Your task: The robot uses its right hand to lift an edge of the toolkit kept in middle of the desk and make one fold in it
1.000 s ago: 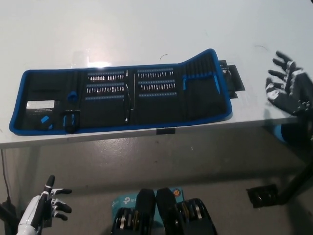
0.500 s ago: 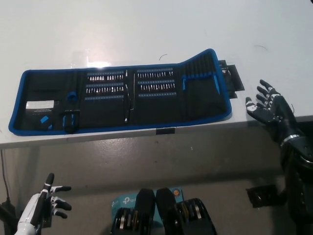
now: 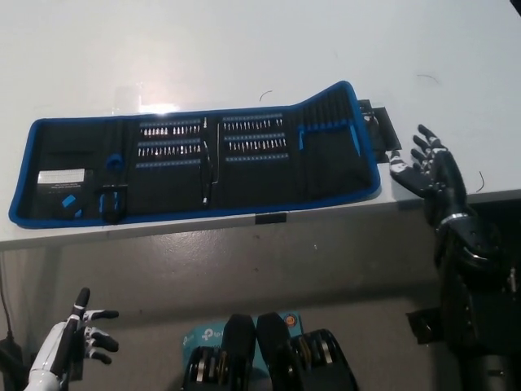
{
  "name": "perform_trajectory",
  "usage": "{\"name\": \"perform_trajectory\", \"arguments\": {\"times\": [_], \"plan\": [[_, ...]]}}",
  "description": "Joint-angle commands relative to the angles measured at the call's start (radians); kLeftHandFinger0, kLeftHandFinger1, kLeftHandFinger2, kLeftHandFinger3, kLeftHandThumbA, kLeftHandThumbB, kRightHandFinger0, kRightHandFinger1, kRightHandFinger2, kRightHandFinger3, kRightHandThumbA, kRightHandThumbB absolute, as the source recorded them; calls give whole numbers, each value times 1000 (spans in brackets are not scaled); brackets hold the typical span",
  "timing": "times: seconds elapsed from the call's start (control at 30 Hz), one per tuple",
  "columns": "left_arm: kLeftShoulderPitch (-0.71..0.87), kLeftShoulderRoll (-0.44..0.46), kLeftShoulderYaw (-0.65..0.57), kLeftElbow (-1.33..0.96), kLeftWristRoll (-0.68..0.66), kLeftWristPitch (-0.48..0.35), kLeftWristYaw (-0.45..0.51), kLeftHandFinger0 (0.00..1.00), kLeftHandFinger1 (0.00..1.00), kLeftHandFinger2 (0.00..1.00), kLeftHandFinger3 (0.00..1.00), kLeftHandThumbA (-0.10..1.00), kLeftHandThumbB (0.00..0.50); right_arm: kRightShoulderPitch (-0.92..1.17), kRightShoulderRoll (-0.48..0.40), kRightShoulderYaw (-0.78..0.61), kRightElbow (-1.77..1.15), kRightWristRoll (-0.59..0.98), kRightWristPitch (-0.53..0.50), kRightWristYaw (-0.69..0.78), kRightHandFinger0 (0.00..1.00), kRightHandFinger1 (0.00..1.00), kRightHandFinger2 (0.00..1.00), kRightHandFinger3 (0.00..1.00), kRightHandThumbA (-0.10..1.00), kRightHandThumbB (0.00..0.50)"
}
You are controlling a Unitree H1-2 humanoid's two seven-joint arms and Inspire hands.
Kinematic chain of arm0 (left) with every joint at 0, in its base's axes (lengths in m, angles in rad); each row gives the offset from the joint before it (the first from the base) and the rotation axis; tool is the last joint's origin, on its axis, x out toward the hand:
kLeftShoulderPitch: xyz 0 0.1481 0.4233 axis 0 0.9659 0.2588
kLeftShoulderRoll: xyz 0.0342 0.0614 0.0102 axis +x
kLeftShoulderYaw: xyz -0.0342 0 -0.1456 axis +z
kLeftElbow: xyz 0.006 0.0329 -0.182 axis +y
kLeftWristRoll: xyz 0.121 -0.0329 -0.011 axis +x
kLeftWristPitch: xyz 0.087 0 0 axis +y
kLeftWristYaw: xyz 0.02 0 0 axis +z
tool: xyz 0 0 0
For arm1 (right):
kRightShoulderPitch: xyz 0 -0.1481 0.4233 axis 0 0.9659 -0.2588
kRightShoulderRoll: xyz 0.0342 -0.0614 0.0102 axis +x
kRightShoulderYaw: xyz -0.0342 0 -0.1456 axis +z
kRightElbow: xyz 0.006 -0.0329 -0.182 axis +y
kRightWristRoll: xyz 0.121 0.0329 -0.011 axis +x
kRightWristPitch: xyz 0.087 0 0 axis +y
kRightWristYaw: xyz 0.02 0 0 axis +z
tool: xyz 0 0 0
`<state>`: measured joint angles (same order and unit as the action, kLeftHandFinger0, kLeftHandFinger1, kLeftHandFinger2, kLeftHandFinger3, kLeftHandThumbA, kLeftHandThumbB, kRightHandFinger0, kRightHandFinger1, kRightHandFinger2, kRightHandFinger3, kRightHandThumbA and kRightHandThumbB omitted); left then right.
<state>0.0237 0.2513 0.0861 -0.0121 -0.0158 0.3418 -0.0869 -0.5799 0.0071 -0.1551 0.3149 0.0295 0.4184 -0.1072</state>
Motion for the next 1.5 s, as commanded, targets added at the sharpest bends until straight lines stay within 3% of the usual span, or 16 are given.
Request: {"name": "perform_trajectory", "arguments": {"times": [0.0, 0.1, 0.13, 0.3, 0.47, 0.57, 0.83, 0.97, 1.17, 1.2, 1.23, 1.3, 1.33, 1.37, 1.4, 1.47], "plan": [[4, 3, 8, -28, -5, -25, -1, 390, 423, 316, 587, 1000, 500, -34, 53, 9, -22, 14, 8, -26, 1000, 1000, 1000, 1000, 437, 223], [-3, 1, 9, -29, -7, -16, -3, 416, 439, 338, 591, 1000, 500, -31, 82, -25, -11, 54, -9, -30, 1000, 1000, 1000, 1000, 360, 190], [-5, -1, 13, -27, -5, -11, 3, 396, 425, 323, 579, 1000, 500, -19, 97, -25, -8, 59, -11, -26, 1000, 1000, 1000, 1000, 373, 153], [-9, 2, 18, -24, -7, -17, -2, 404, 429, 328, 588, 1000, 497, -5, 136, -35, 5, 65, -15, -37, 1000, 1000, 1000, 1000, 412, 163], [-9, 2, 13, -26, -1, -18, -5, 407, 444, 337, 595, 1000, 500, 20, 175, -13, -3, 60, -27, -32, 1000, 1000, 1000, 1000, 430, 132], [-9, -1, 14, -32, -3, -15, -3, 425, 458, 360, 597, 1000, 500, 39, 184, -2, -3, 50, -40, -35, 1000, 1000, 1000, 1000, 436, 151], [-6, -3, 16, -36, -9, -14, -7, 460, 467, 356, 590, 1000, 499, 101, 201, -11, 4, 54, -54, -52, 1000, 1000, 1000, 1000, 414, 145], [-30, 11, 15, -28, -1, -14, -9, 453, 466, 361, 618, 1000, 500, 87, 226, -7, 44, 53, -78, -65, 1000, 1000, 1000, 1000, 388, 167], [-29, 10, 8, -25, 5, -9, -10, 449, 467, 366, 625, 1000, 498, 91, 235, 5, 60, 58, -95, -52, 1000, 1000, 1000, 1000, 337, 127], [-31, 11, 8, -29, 4, -11, -12, 442, 458, 354, 612, 1000, 489, 88, 235, 7, 65, 59, -97, -47, 901, 1000, 1000, 1000, 325, 139], [-33, 12, 8, -28, 2, -14, -14, 435, 449, 349, 605, 1000, 489, 84, 236, 9, 69, 59, -98, -46, 791, 931, 1000, 1000, 304, 136], [-42, 17, 5, -28, 1, -5, -21, 447, 456, 348, 603, 1000, 485, 75, 238, 8, 74, 57, -102, -53, 603, 699, 810, 1000, 295, 141], [-44, 18, 4, -32, 1, -1, -23, 453, 459, 348, 602, 1000, 492, 71, 239, 7, 76, 60, -103, -52, 520, 602, 710, 1000, 283, 145], [-50, 22, 1, -31, 3, 0, -26, 452, 453, 344, 619, 1000, 499, 64, 243, 3, 78, 65, -105, -54, 403, 452, 535, 1000, 266, 157], [-52, 24, -1, -30, 4, 1, -28, 451, 452, 344, 621, 1000, 500, 62, 244, 1, 79, 67, -106, -55, 349, 394, 484, 1000, 251, 158], [-57, 27, -7, -27, 8, 2, -29, 408, 429, 348, 618, 1000, 500, 61, 253, -6, 82, 69, -117, -67, 110, 117, 231, 1000, 165, 159]]}}
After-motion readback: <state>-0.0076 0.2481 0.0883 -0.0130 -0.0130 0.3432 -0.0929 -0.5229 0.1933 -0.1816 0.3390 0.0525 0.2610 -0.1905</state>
